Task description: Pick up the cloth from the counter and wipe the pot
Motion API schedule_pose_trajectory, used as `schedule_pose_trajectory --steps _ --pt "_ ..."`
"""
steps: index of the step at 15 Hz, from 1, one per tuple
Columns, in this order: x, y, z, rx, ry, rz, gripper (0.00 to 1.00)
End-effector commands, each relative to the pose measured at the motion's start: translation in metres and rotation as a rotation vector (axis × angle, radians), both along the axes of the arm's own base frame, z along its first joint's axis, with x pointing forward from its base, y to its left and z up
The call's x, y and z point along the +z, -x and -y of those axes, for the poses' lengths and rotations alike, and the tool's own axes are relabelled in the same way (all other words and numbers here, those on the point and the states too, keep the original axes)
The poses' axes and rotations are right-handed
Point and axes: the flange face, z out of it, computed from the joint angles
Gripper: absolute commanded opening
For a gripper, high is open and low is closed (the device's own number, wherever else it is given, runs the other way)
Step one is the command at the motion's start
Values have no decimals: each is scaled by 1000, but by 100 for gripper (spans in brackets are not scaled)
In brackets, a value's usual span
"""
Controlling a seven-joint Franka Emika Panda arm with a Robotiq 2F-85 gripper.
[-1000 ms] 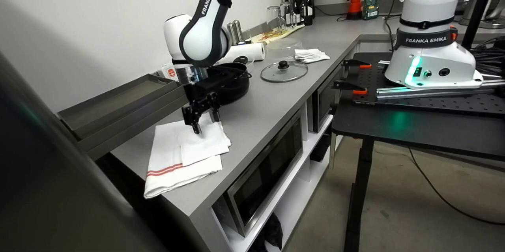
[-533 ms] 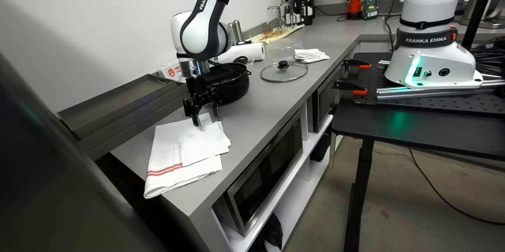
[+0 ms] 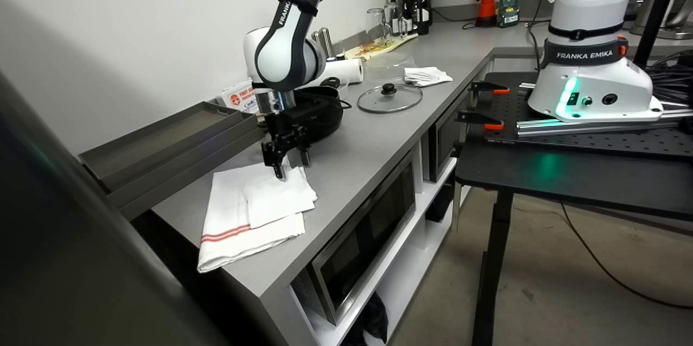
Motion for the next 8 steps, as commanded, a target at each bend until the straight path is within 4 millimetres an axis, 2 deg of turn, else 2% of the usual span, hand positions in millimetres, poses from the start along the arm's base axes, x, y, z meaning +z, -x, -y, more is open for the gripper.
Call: schedule_pose_trajectory --steps 1,8 --pt "-10 5 -5 12 -40 -11 100" --pt "-12 12 -9 41 -80 -25 100"
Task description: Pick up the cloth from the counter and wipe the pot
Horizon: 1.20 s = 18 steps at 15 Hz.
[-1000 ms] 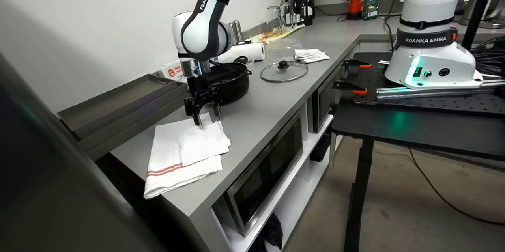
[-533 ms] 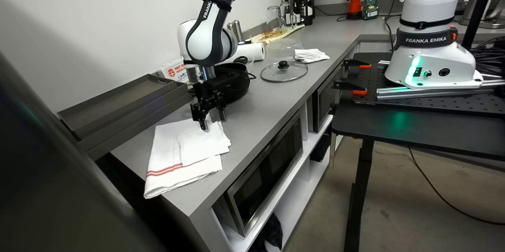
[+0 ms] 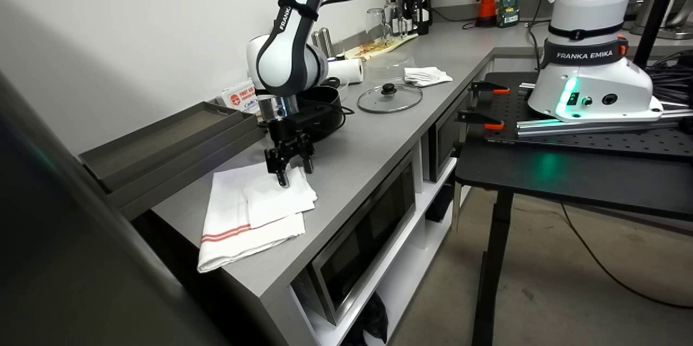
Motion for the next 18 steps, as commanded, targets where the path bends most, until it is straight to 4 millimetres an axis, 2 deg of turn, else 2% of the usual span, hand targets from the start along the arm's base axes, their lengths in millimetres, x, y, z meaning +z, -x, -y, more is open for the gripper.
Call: schedule_pose_trajectory --steps 1,10,18 --pt "0 1 0 10 -48 2 100" --pt "-6 -8 11 4 -59 -6 100" --pt "-7 -6 1 26 -63 -6 100"
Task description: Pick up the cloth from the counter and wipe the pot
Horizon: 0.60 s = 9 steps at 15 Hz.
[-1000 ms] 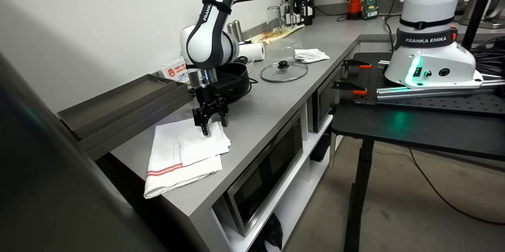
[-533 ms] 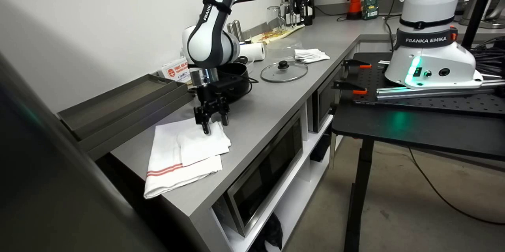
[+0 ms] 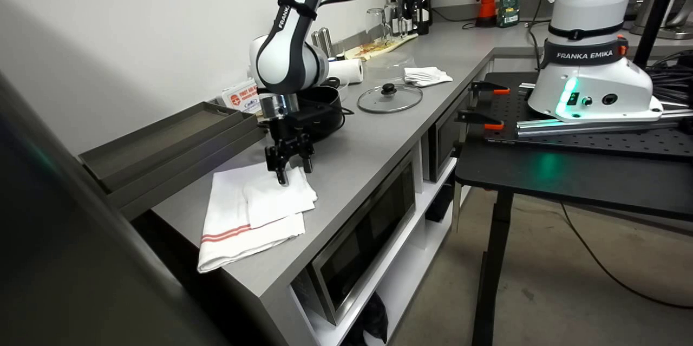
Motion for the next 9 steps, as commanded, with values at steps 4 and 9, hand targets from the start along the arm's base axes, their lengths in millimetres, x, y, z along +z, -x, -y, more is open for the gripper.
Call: schedule_pose_trajectory --steps 4,9 --pt "-5 1 -13 27 -29 -5 100" --pt "-5 0 -15 28 -31 -4 75"
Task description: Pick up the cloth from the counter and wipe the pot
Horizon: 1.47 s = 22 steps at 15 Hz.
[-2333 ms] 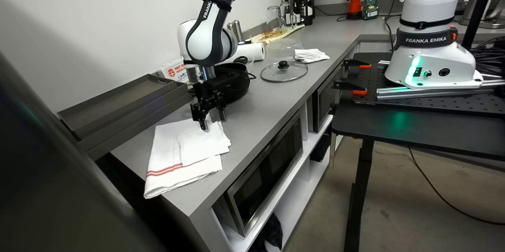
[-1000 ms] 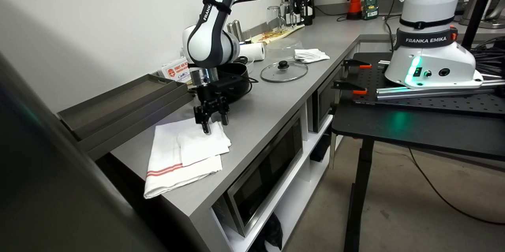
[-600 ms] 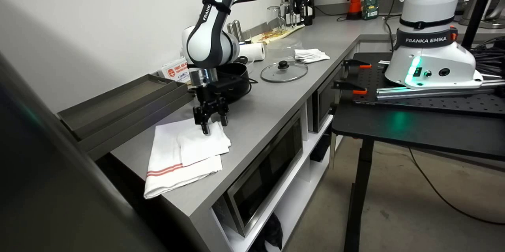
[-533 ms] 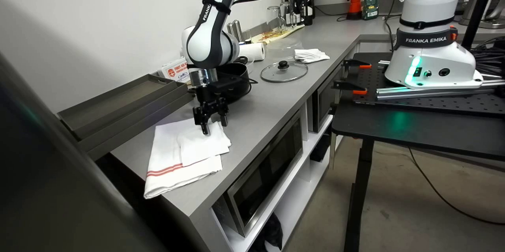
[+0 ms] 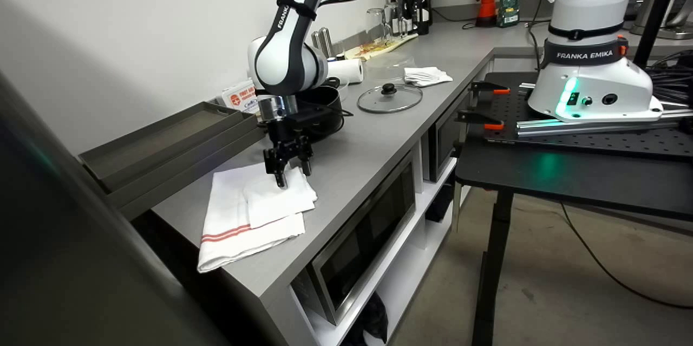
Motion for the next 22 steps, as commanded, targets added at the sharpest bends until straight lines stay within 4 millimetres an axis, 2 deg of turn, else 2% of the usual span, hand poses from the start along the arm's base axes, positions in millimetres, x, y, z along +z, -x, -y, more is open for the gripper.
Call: schedule_pose_trajectory --steps 1,9,11,14,16,22 --pt "-5 -4 -5 11 -21 -2 74" --pt "-1 -4 -8 13 -30 5 13" --pt "5 -2 -12 16 -31 14 1" --pt "21 5 -19 27 -10 42 2" --pt "38 14 -27 43 5 69 4" --pt "116 44 -48 90 43 228 4"
